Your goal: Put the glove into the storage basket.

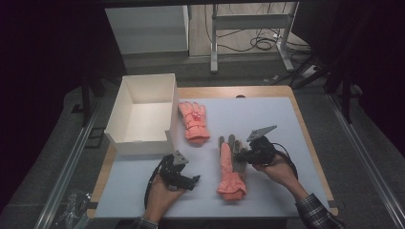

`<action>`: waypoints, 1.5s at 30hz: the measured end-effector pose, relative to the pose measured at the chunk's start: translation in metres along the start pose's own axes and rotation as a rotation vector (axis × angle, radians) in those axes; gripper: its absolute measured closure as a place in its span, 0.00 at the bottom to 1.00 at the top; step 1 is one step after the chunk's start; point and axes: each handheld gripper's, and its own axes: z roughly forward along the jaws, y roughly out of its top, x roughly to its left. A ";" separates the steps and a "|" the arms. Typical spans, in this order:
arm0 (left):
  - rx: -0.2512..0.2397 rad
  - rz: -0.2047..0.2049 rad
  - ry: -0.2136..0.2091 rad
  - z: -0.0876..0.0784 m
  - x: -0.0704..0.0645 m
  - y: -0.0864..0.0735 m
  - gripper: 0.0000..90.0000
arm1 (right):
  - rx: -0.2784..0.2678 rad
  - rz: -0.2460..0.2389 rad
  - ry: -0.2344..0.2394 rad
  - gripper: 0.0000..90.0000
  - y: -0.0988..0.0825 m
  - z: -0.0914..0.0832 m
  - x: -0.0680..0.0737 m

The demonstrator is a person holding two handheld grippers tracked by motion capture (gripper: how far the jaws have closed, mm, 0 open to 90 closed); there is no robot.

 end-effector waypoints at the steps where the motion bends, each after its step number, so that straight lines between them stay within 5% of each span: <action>1: 0.000 0.000 0.000 0.000 0.000 0.000 0.01 | 0.000 0.000 0.000 0.95 0.000 0.000 0.000; 6: -0.001 0.000 0.000 0.000 0.000 0.000 0.01 | 0.004 -0.005 -0.038 0.85 -0.003 0.008 -0.005; 16: -0.001 -0.001 0.000 0.000 0.000 0.000 0.01 | -0.066 -0.033 -0.099 0.63 0.010 -0.007 -0.004; 26: 0.004 0.007 0.002 0.000 0.000 0.000 0.01 | -0.108 -0.015 -0.107 0.48 0.037 0.003 -0.012; 45: 0.006 0.005 0.004 0.000 0.000 0.000 0.00 | -0.096 -0.001 -0.079 0.40 0.076 0.044 -0.013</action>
